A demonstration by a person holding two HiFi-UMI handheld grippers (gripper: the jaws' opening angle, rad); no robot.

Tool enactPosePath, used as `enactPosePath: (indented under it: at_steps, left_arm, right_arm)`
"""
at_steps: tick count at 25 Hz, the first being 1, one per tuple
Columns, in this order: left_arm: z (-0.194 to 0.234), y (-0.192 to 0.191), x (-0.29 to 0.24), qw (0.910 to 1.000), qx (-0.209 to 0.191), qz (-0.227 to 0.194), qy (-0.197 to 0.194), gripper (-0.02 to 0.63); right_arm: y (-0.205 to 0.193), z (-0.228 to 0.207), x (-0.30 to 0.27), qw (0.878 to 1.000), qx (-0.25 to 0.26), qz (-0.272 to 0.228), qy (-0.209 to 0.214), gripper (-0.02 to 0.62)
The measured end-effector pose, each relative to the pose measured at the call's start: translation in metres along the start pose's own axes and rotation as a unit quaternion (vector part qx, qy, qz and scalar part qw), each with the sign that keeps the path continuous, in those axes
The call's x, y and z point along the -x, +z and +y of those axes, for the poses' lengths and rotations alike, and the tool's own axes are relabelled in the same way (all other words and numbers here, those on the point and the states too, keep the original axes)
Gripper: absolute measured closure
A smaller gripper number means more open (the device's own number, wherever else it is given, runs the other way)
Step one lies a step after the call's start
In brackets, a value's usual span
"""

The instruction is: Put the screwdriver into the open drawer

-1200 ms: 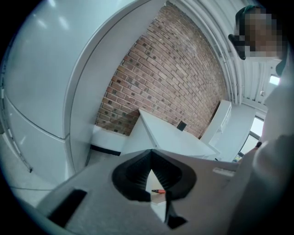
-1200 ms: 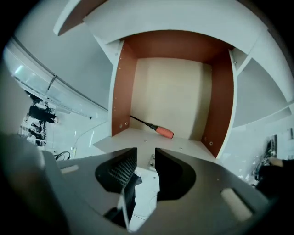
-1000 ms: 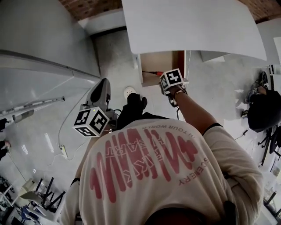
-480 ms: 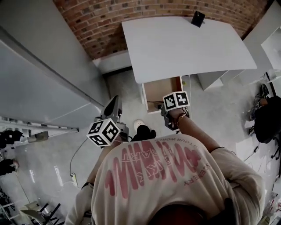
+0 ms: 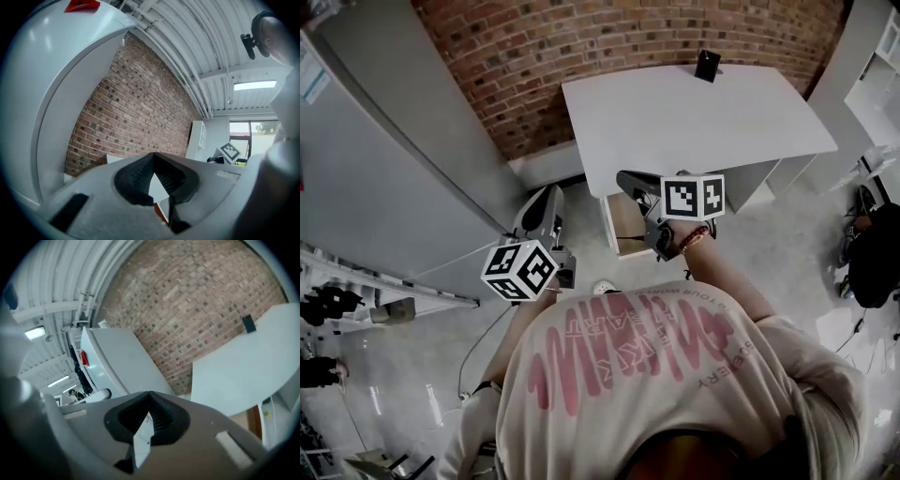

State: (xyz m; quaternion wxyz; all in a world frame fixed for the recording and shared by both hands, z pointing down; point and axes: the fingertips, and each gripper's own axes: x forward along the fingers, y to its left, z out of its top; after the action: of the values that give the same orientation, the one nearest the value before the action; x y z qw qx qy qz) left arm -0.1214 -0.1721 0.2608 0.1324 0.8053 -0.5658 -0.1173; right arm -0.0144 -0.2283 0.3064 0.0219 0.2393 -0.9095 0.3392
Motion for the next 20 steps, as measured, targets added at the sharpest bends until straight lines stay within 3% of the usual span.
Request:
enactPosePath:
  at_steps: [2,5,9,12,20]
  left_arm:
    - [-0.008,0.009,0.0,0.9999,-0.009,-0.009,-0.009,0.603]
    - [-0.016,0.015,0.004,0.9995,-0.022,-0.014,-0.015,0.603]
    - [-0.02,0.017,0.008,0.9993,-0.036,-0.008,-0.01,0.603]
    - [-0.022,0.016,0.012,0.9991,-0.04,-0.009,-0.008,0.603]
    - [-0.03,0.002,0.021,0.9991,-0.041,-0.005,-0.014,0.603]
  right_arm:
    - [0.028,0.016,0.014,0.997,0.056,-0.049,-0.011,0.583]
    - [0.052,0.026,0.034,0.984,0.139,-0.097,-0.06,0.583]
    - [0.064,0.028,0.053,0.963,0.2,-0.129,-0.127,0.583]
    - [0.061,0.025,0.062,0.955,0.214,-0.136,-0.156,0.583]
    - [0.045,0.012,0.071,0.953,0.204,-0.136,-0.177,0.583]
